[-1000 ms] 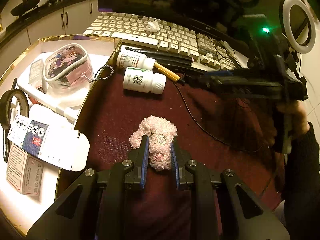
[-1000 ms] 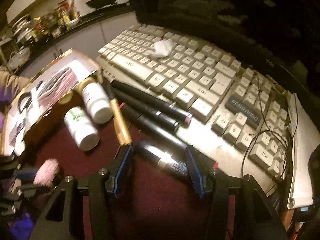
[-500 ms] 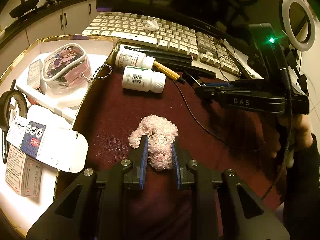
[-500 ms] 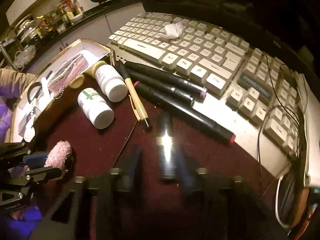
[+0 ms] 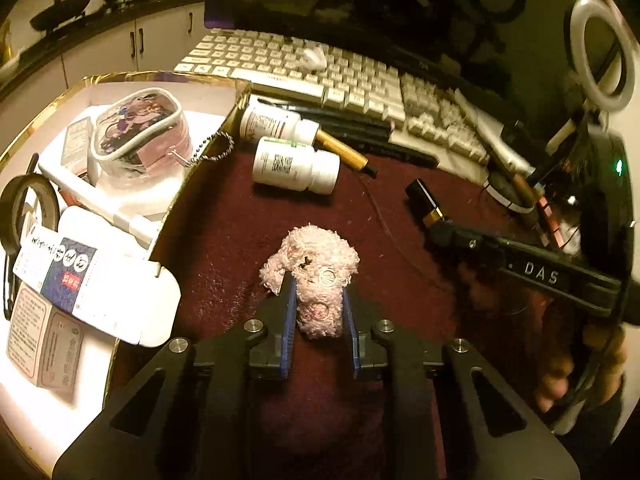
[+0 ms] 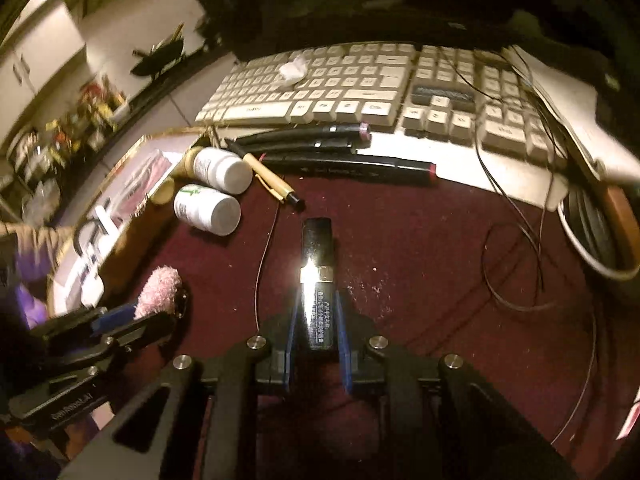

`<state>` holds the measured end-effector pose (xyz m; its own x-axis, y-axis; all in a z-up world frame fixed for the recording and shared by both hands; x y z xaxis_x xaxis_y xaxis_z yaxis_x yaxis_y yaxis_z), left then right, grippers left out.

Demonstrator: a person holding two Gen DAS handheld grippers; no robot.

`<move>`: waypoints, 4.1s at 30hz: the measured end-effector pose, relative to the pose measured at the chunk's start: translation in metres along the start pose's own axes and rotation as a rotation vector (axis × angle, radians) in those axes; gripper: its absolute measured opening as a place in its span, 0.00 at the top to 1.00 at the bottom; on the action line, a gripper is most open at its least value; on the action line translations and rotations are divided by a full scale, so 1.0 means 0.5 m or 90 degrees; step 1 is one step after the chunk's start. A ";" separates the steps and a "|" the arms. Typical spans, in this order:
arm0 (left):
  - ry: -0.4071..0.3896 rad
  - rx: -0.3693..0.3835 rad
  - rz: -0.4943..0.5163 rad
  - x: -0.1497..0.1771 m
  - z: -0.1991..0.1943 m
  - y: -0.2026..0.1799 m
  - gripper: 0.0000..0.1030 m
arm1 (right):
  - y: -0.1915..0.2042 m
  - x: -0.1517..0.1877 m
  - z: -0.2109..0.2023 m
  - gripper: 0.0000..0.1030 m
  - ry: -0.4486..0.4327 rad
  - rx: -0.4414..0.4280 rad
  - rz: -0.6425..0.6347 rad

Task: Organize objects
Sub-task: 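Grasp the black lipstick tube with the right tool while the left holds the plush toy, then carry the plush toy into the tray with the left tool while the right carries the lipstick, then open both tools to release the plush toy and lipstick in the tray, then withdraw both tools from the tray back over the mat toward the pill bottles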

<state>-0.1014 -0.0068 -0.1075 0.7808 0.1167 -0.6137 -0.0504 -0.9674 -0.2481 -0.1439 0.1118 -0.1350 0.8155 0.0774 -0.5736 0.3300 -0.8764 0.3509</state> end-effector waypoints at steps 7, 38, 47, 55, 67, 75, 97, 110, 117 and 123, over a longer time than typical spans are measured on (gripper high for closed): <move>0.001 0.067 -0.043 -0.019 -0.043 -0.009 0.81 | 0.054 -0.001 -0.046 0.85 -0.045 -0.068 0.020; -0.052 -0.144 -0.266 -0.060 -0.165 0.449 0.81 | 0.476 -0.042 0.165 0.85 0.011 -0.227 -0.149; -0.043 -0.208 -0.218 -0.058 -0.148 0.445 0.80 | 0.478 -0.039 0.161 0.84 0.000 -0.243 -0.155; -0.040 -0.204 -0.232 -0.058 -0.139 0.449 0.74 | 0.480 -0.039 0.158 0.84 -0.010 -0.245 -0.151; -0.092 -0.217 -0.286 -0.067 -0.179 0.479 0.69 | 0.465 -0.066 0.133 0.58 -0.051 -0.265 -0.103; -0.104 -0.241 -0.305 -0.060 -0.188 0.495 0.69 | 0.461 -0.067 0.130 0.57 -0.063 -0.262 -0.107; -0.198 -0.159 -0.192 -0.110 -0.216 0.284 0.60 | 0.258 -0.030 0.024 0.57 -0.055 -0.152 -0.073; -0.118 -0.072 -0.085 -0.077 -0.130 0.116 0.60 | 0.110 -0.013 0.033 0.54 -0.015 -0.066 0.004; -0.101 -0.067 -0.089 -0.061 -0.124 0.113 0.60 | 0.116 -0.007 0.033 0.54 -0.013 -0.046 -0.018; -0.091 -0.066 -0.097 -0.054 -0.117 0.126 0.60 | 0.119 -0.010 0.034 0.54 -0.005 -0.057 -0.010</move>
<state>-0.0890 -0.0839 -0.0625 0.6778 0.2873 -0.6768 0.1321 -0.9531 -0.2723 -0.1363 0.0511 -0.1239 0.8059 0.0870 -0.5857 0.3848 -0.8287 0.4064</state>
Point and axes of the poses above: each gripper's, at about its wrist camera, not at the fingertips, and z roughly the way its jaws point, y to its left, x to its underside, the point moved 10 cm from there along z, roughly the way its jaws point, and after that the axes turned 2 degrees about -y, right-handed, at the moved point
